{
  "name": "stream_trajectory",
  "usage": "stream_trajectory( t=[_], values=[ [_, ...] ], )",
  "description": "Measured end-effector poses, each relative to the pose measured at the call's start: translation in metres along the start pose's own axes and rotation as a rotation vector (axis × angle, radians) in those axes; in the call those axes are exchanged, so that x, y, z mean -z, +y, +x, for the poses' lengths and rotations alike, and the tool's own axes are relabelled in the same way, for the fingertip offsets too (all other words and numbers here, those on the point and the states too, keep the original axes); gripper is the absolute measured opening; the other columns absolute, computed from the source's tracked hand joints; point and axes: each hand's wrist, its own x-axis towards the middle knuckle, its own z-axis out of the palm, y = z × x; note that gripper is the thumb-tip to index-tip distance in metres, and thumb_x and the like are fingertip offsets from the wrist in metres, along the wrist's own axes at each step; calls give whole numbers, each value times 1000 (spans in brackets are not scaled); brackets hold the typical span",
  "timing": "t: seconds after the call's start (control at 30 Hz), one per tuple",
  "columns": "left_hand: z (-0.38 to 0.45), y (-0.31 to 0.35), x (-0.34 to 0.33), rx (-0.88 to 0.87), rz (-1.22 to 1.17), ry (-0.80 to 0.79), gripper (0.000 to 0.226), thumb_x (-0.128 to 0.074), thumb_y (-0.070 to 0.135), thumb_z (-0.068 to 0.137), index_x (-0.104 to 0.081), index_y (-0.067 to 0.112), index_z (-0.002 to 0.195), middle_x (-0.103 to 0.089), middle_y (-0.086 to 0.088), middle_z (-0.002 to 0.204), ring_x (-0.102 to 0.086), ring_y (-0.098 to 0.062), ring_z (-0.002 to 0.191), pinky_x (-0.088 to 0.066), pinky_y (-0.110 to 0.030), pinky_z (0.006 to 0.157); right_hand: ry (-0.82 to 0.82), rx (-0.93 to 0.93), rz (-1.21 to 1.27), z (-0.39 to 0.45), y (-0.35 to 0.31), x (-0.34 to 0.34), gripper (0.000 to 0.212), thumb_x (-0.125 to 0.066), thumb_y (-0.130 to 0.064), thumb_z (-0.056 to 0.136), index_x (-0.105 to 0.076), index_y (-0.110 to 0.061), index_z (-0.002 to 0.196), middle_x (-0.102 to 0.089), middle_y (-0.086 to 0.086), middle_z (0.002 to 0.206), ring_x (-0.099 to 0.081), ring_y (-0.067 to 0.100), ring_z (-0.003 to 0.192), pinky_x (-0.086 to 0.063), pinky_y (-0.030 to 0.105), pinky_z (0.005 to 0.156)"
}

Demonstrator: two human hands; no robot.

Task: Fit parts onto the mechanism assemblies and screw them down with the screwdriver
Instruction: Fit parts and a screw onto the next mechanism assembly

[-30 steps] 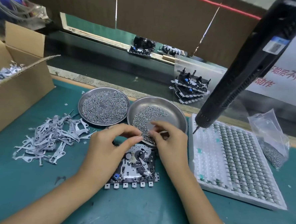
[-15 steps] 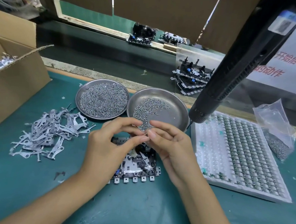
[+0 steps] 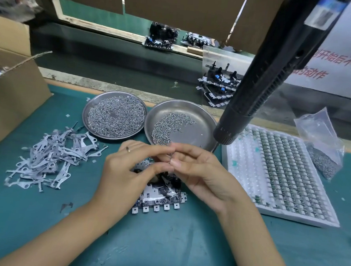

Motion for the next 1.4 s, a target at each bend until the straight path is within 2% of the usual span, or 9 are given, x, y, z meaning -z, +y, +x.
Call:
stream_trajectory(
  t=[0.1, 0.23, 0.5, 0.73, 0.9, 1.0, 1.1, 1.27, 1.4],
  values=[
    [-2, -3, -2, -75, -15, -69, 25, -73, 29, 76, -68, 26, 101, -69, 12, 89, -63, -13, 87, -49, -43, 79, -67, -57, -91, -5, -9, 3, 29, -71, 2, 67, -75, -11, 92, -71, 9, 91, -69, 17, 85, -55, 22, 77],
    [-1, -2, 0, 21, -88, -26, 18, -72, 11, 77, -74, 28, 81, -69, 6, 84, -64, -6, 82, -48, -9, 68, 26, -29, -413, -21, -32, 11, 23, -72, -8, 71, -72, -12, 93, -72, 7, 81, -70, 16, 74, -54, 20, 66],
    [-1, -9, -1, 255, -215, 69, 17, -73, 26, 73, -73, 39, 83, -72, 12, 84, -65, 0, 70, -48, -8, 65, 774, 251, -1366, -24, -83, 87, 22, -59, 5, 83, -74, -10, 88, -70, 2, 84, -58, 7, 68, -45, 11, 64],
    [0, -11, 1, 302, -188, 91, 14, -75, 28, 71, -74, 37, 81, -73, 12, 83, -66, -9, 79, -53, -22, 75, 595, 280, -1681, 5, -88, 96, 32, -54, 9, 82, -71, -7, 104, -70, 6, 94, -59, 18, 81, -51, 34, 81],
    [0, -7, -1, 317, -212, 92, 15, -74, 26, 68, -74, 32, 83, -73, 13, 80, -65, -1, 66, -50, -10, 65, 589, 139, -1863, 17, -92, 85, 25, -52, 5, 84, -67, -15, 87, -61, 2, 84, -57, 21, 77, -52, 37, 77],
    [0, -6, -1, 327, -217, 83, 16, -73, 26, 68, -73, 30, 84, -73, 14, 79, -64, 2, 60, -47, -7, 59, 588, 92, -1976, 20, -93, 77, 43, -48, 5, 85, -37, -29, 62, -56, 6, 80, -57, 28, 74, -53, 41, 72],
    [-1, -5, -1, 326, -215, 81, 16, -73, 27, 69, -73, 32, 84, -73, 13, 81, -64, 2, 59, -46, -7, 58, 584, 130, -1996, 20, -93, 77, 42, -48, 8, 84, -33, -25, 62, -52, 4, 79, -55, 27, 78, -50, 39, 70],
    [-1, -4, -1, 303, -230, 73, 19, -72, 25, 70, -75, 37, 84, -72, 11, 84, -63, 3, 61, -45, -5, 59, 686, 295, -1797, 3, -95, 78, 20, -53, 9, 85, -70, -3, 84, -62, 5, 81, -55, 21, 76, -41, 28, 69],
    [-2, -2, -3, 261, -225, 45, 17, -70, 23, 72, -74, 33, 85, -71, 13, 85, -62, 4, 71, -45, -3, 61, 390, -10, -1305, -39, -90, 56, 14, -65, -2, 85, -68, -13, 78, -69, -6, 66, -66, 7, 60, -47, 14, 54]
  ],
)
